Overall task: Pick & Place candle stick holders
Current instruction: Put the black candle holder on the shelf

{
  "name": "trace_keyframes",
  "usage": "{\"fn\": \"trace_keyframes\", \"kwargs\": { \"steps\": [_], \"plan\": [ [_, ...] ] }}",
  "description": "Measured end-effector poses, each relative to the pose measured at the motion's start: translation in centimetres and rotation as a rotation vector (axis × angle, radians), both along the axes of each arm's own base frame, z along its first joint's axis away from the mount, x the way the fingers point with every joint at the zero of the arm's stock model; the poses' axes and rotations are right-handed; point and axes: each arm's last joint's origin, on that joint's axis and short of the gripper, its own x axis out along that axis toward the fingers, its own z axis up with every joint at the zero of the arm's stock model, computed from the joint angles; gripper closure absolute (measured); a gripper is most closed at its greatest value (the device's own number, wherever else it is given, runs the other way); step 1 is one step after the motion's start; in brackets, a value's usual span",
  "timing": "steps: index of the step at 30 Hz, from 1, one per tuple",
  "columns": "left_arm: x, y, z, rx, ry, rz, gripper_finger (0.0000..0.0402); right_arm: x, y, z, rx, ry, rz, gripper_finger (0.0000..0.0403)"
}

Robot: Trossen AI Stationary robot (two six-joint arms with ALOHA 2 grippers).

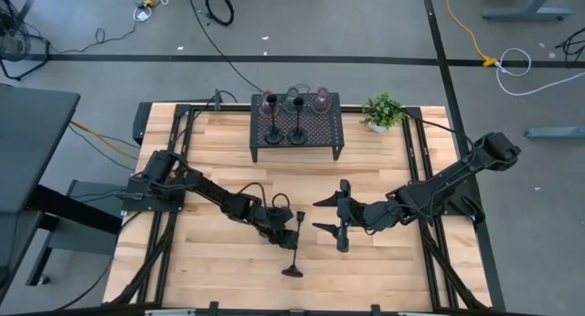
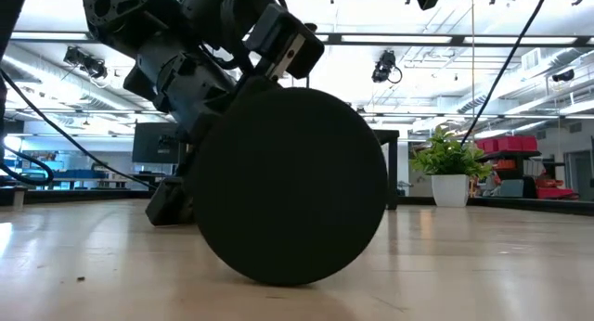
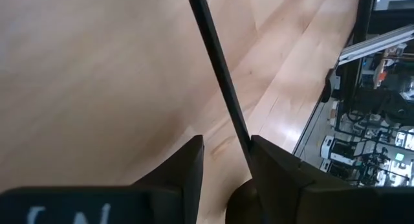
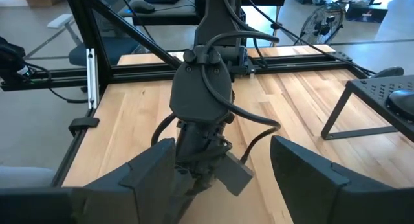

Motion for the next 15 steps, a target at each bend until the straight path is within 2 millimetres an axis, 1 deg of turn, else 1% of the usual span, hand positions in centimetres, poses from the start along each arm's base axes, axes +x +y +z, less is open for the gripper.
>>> {"fn": "trace_keyframes", "kwargs": {
  "steps": [7,15],
  "plan": [
    [-0.24,-0.03,-0.16,0.007,0.026,-0.043,0.0298,0.00,0.00,0.00,0.000,0.000,0.000,0.0152],
    [-0.27,-0.08,-0.16,0.002,0.024,-0.070,0.0376,0.00,0.00,0.00,0.000,0.000,0.000,0.0152]
  ]
}}
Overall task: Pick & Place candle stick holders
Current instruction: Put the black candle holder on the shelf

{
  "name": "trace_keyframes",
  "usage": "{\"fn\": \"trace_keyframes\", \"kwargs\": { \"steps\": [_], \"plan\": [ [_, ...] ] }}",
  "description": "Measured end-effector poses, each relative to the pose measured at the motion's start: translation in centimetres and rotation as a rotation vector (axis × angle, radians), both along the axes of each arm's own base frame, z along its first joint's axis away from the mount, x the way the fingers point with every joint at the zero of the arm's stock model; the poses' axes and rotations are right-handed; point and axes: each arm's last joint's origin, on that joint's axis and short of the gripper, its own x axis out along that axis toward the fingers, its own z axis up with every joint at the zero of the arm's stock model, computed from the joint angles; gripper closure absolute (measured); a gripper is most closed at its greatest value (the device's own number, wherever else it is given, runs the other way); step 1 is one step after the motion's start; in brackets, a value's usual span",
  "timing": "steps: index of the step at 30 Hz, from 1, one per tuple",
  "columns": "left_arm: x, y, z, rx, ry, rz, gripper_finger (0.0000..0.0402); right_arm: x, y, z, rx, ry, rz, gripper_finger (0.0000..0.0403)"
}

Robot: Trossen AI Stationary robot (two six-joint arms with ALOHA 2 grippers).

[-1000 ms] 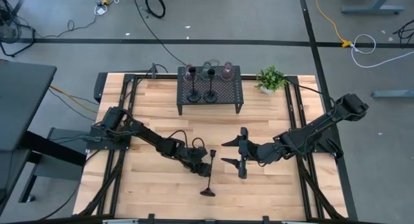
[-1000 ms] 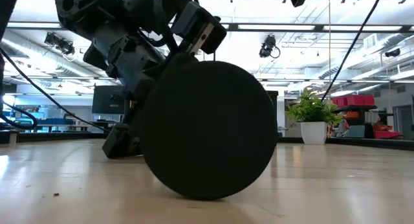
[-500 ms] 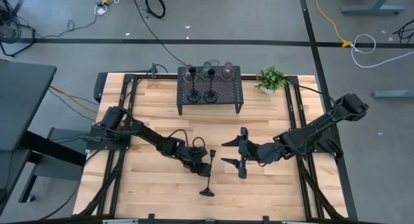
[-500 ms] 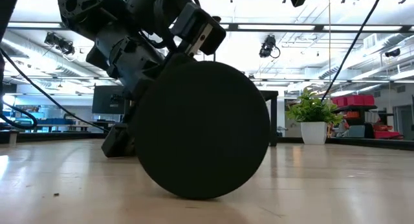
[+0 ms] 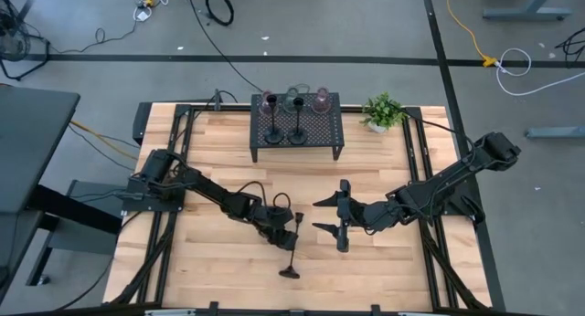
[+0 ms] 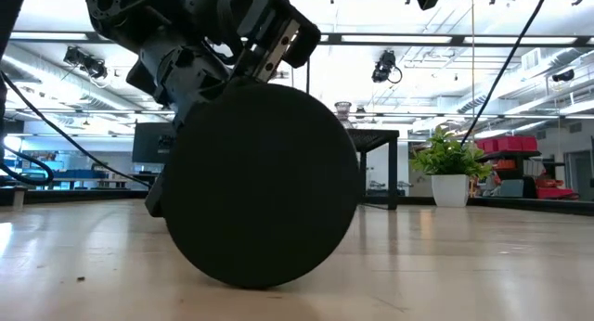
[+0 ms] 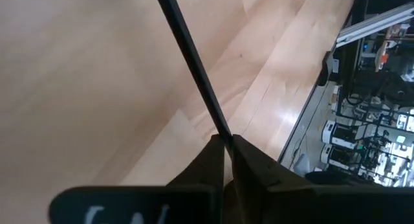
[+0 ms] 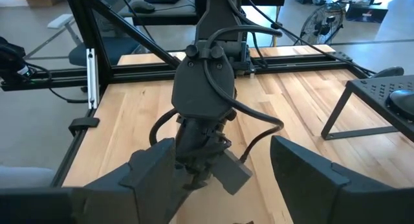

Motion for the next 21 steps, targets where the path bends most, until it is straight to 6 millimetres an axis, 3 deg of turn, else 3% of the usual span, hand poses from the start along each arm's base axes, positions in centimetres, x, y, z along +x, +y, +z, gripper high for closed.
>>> {"fn": "trace_keyframes", "kwargs": {
  "steps": [4,15,21],
  "plan": [
    [0.14,-0.05,0.10,-0.010,-0.023,-0.001,0.0377,-0.01,0.01,0.00,0.000,0.000,0.000,0.0152],
    [0.14,0.24,-0.05,-0.031,0.007,0.030,0.0276,-0.01,0.06,-0.01,0.013,0.003,0.015,0.0152],
    [0.66,0.17,0.49,-0.073,-0.050,0.053,0.0246,-0.01,0.09,-0.01,0.015,0.004,0.022,0.0152]
  ]
}}
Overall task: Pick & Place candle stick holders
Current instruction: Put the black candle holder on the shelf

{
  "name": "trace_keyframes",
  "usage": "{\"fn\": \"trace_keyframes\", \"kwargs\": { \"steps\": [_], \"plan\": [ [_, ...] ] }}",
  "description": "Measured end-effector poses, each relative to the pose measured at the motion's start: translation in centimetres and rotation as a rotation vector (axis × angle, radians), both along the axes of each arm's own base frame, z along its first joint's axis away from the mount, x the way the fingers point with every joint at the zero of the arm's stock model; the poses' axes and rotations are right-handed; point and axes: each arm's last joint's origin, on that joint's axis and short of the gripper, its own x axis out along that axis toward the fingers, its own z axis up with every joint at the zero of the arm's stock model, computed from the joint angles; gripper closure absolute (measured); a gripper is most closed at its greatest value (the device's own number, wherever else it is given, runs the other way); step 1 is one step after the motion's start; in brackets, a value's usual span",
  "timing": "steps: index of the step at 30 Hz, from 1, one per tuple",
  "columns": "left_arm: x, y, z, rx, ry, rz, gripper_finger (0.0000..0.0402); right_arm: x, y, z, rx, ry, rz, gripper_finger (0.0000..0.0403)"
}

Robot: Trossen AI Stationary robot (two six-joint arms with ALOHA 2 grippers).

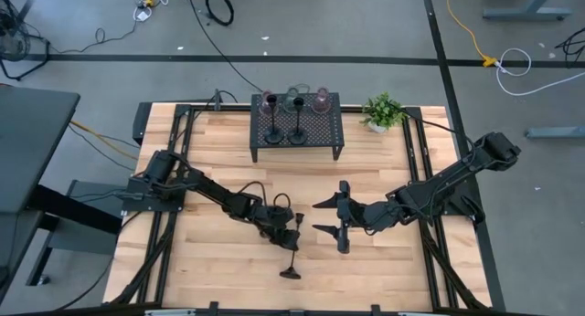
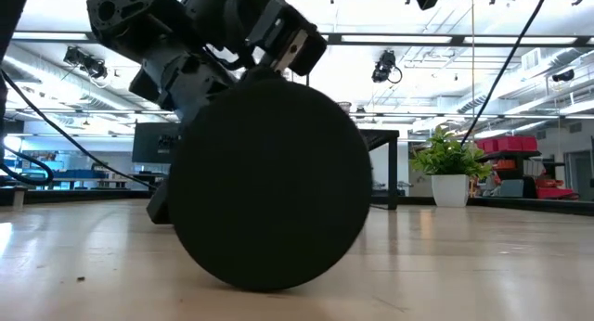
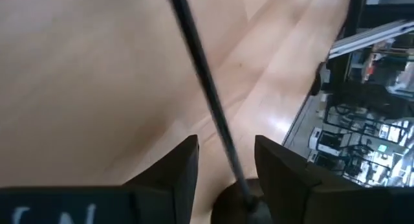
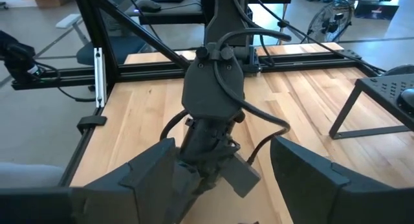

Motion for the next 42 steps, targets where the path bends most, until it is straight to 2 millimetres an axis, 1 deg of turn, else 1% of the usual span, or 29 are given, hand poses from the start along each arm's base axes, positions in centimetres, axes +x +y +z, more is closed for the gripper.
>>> {"fn": "trace_keyframes", "kwargs": {
  "steps": [3,7,12,14,16,21,22,27,29,32,34,36,39,42],
  "plan": [
    [0.3,-0.1,0.2,0.029,0.033,-0.015,0.0244,0.0,0.0,0.0,0.000,0.000,0.000,0.0152],
    [0.2,-0.1,0.2,0.108,0.137,-0.080,0.0249,0.0,0.0,0.0,0.000,0.000,0.000,0.0152],
    [0.0,0.0,0.2,0.141,0.137,-0.115,0.0260,0.0,0.0,0.0,0.000,0.000,0.000,0.0152],
    [0.0,0.1,0.1,0.143,0.137,-0.127,0.0275,0.0,0.0,0.0,0.000,0.000,0.000,0.0152],
    [0.0,0.1,0.1,0.157,0.131,-0.144,0.0298,0.0,0.0,0.0,0.000,0.000,0.000,0.0152],
    [0.0,0.4,-0.1,0.221,0.091,-0.208,0.0382,0.0,0.0,0.0,0.000,0.000,0.000,0.0152],
    [0.0,0.5,-0.1,0.239,0.079,-0.227,0.0390,0.0,0.0,0.0,0.000,0.000,0.000,0.0152],
    [0.3,0.5,0.4,0.317,-0.017,-0.272,0.0395,0.0,0.0,0.0,0.000,0.000,0.000,0.0152],
    [0.7,0.5,1.1,0.362,-0.098,-0.263,0.0395,0.0,0.0,0.0,0.000,0.000,0.000,0.0152],
    [0.9,0.6,2.9,0.441,-0.225,-0.274,0.0396,0.0,0.0,0.0,-0.001,0.003,0.000,0.0152],
    [0.8,0.7,4.2,0.507,-0.278,-0.275,0.0397,0.0,0.0,-0.1,-0.003,0.006,0.000,0.0152],
    [0.6,0.9,5.7,0.580,-0.338,-0.272,0.0397,0.0,0.0,-0.1,-0.005,0.010,0.000,0.0152],
    [0.1,1.0,8.4,0.688,-0.442,-0.254,0.0397,-0.1,0.0,-0.1,-0.008,0.015,0.000,0.0152],
    [-0.8,1.1,10.8,0.784,-0.510,-0.246,0.0397,0.0,0.0,-0.1,-0.012,0.014,-0.004,0.0152]
  ]
}}
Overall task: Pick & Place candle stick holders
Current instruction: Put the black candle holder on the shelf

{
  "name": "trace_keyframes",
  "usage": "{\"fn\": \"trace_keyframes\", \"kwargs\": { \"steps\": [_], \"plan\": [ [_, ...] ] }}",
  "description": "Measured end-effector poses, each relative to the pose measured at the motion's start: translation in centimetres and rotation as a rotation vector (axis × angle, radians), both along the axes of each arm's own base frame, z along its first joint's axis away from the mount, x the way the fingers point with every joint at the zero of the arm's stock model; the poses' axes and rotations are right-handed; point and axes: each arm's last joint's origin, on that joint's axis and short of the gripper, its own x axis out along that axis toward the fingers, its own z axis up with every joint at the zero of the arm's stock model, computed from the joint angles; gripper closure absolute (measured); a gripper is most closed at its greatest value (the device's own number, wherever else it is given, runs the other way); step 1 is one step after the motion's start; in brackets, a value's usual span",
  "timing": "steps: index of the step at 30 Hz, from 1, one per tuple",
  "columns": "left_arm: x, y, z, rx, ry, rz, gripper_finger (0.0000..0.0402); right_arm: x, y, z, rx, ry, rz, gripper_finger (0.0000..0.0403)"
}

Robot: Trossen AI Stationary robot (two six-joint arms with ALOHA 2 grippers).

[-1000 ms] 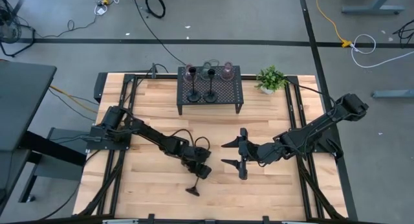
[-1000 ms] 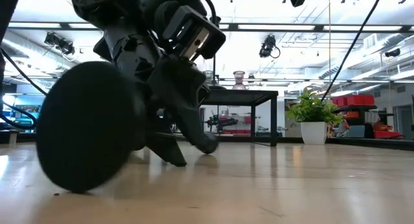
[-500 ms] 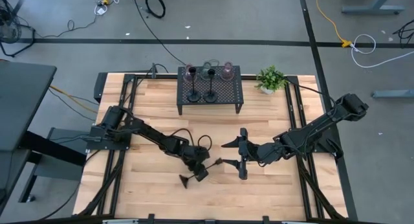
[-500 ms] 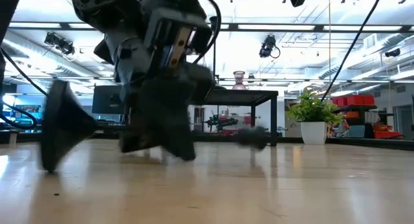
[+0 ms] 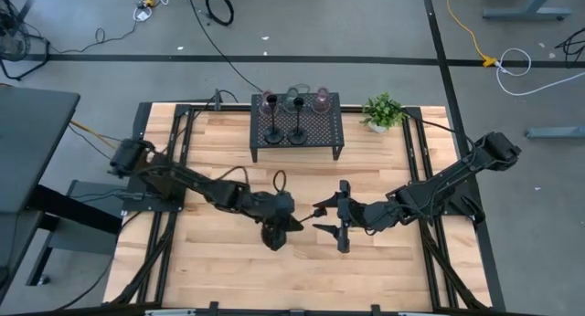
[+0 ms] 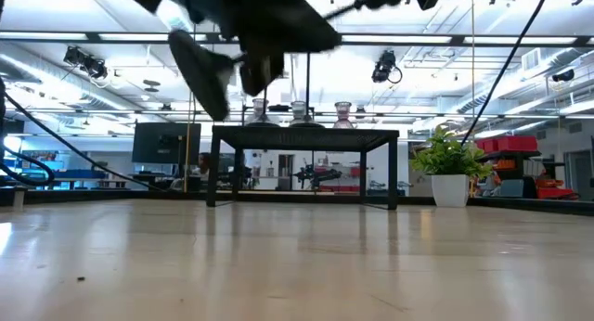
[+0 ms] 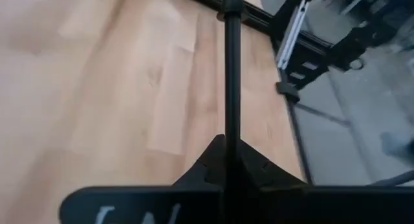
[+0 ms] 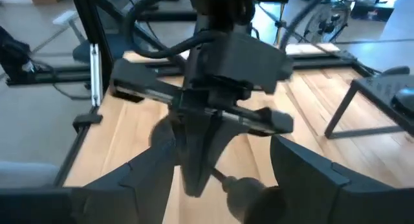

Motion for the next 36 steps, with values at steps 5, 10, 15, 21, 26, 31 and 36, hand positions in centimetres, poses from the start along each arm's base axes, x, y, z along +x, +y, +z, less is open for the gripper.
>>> {"fn": "trace_keyframes", "kwargs": {
  "steps": [5,10,15,21,26,31,36],
  "plan": [
    [-1.3,0.1,3.5,0.152,-0.149,0.011,0.0398,0.0,0.1,-0.1,0.006,0.011,0.019,0.0152],
    [-2.0,0.7,4.7,0.237,-0.181,0.021,0.0398,0.0,0.1,0.0,0.018,-0.002,0.029,0.0152],
    [-2.2,0.9,5.8,0.259,-0.237,0.009,0.0398,0.2,0.1,0.6,0.004,-0.059,0.017,0.0152],
    [-2.0,0.9,6.1,0.295,-0.290,-0.006,0.0398,0.7,0.2,1.2,-0.019,-0.157,-0.046,0.0152],
    [-1.9,0.9,6.6,0.297,-0.345,-0.031,0.0398,2.2,0.3,0.9,-0.029,-0.245,-0.066,0.0152],
    [-1.9,0.9,6.7,0.291,-0.366,-0.039,0.0398,3.2,0.1,0.8,-0.051,-0.323,-0.076,0.0170],
    [-1.8,0.9,7.0,0.299,-0.396,-0.037,0.0398,3.4,0.0,0.7,-0.051,-0.316,-0.079,0.0241]
  ]
}}
